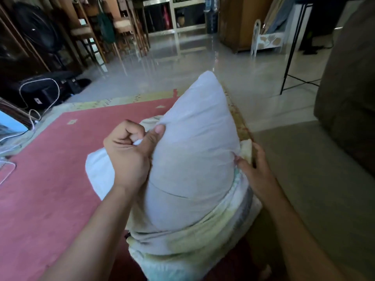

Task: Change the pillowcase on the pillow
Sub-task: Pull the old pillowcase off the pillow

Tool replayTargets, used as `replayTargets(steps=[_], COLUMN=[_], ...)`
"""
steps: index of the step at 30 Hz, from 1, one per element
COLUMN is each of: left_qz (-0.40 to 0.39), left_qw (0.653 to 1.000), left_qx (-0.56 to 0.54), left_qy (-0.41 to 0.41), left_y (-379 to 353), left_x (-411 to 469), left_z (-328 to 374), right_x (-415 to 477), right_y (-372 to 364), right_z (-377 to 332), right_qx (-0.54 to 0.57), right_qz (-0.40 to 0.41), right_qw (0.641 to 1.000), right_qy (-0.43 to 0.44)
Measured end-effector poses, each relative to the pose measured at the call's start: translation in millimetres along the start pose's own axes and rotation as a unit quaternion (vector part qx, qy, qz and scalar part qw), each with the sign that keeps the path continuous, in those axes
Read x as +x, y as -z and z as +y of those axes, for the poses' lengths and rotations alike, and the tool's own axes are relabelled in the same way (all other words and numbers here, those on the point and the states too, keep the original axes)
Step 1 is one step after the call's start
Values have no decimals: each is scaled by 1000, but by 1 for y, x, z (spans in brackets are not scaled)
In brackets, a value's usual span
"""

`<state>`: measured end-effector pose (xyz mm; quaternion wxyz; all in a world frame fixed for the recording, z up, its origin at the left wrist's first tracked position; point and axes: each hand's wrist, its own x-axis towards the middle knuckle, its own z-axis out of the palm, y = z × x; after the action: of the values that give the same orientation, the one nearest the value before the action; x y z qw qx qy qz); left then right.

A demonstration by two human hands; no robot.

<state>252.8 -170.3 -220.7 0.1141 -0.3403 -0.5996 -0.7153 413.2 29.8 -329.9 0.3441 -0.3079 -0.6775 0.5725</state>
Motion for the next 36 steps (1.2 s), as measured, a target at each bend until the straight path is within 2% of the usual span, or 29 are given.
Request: replayTargets(steps=[3, 6, 8, 10, 11, 12, 15, 19, 21, 26, 29, 32, 36], left_qz=[-15, -121, -200, -263, -287, -303, -325, -373, -368, -342, -308, -307, -281], left_qw=[998, 983, 944, 869, 842, 829, 829, 754, 735, 760, 803, 846, 918], left_qx=[31, 120, 262, 419, 457, 466, 438, 506, 536, 520, 479, 413, 259], left_qy=[-61, -63, -13, -16, -32, -55, -119, -191, -194, -187, -175, -139, -103], left_y=[-14, -24, -32, -38, -43, -50, -81, -126, -136, -126, -105, -83, -56], left_x=[14, 33, 39, 32, 26, 20, 11, 7, 10, 15, 19, 27, 32], left_z=[32, 34, 23, 15, 16, 21, 43, 53, 47, 28, 25, 22, 22], right_x=[-17, -30, -34, -35, -34, -33, -32, -35, -36, -30, -27, -23, -17], right_y=[11, 9, 2, -4, -6, -8, -11, -14, -11, -5, -8, -9, -6], right_z=[-13, -13, -5, 3, 5, 6, 5, 4, 4, 14, 19, 22, 36], right_qx=[37, 24, 16, 38, 48, 54, 67, 75, 83, 41, -8, -55, -94], right_qz=[18, 32, 29, 44, 55, 63, 67, 51, 52, 68, 77, 107, 142], right_qw=[999, 999, 999, 998, 997, 997, 995, 995, 995, 997, 997, 993, 978], right_qy=[19, 33, 21, 6, 3, 7, 19, 32, 34, 4, 0, -21, -120])
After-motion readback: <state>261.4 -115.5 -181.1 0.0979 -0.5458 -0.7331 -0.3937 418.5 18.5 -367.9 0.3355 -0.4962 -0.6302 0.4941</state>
